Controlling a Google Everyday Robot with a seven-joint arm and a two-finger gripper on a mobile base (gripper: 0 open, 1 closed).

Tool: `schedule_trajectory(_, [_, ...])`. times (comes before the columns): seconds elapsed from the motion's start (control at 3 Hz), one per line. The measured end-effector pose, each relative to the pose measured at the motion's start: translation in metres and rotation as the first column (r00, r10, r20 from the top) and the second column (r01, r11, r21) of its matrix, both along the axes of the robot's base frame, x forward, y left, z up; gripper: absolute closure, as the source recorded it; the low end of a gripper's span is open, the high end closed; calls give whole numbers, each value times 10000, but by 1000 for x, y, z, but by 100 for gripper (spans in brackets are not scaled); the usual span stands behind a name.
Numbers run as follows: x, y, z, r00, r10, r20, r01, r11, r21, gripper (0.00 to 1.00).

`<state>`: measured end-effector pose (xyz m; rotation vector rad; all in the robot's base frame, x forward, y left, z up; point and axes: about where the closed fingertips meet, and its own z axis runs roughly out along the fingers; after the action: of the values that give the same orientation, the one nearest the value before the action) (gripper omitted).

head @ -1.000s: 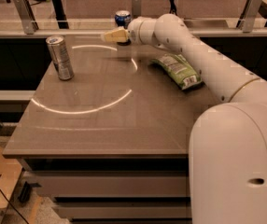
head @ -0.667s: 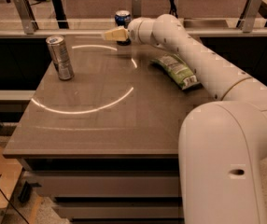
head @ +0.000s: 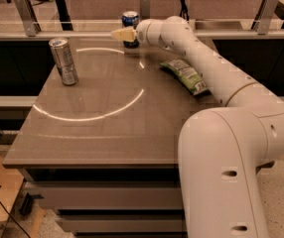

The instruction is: Knock pepsi can over

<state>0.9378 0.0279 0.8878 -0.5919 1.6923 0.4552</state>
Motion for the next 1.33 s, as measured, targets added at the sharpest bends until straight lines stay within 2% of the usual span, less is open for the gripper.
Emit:
schedule_trajectory(0.67, [6, -5, 1, 10000, -87, 30, 87, 9996, 253, 65])
schedule_trajectory(1.0, [-2, -11, 13, 9996, 84, 271, -91, 9997, 230, 88])
schedule_trajectory(1.33, [-23, -22, 36, 9959, 647, 628, -645, 9979, -43, 100])
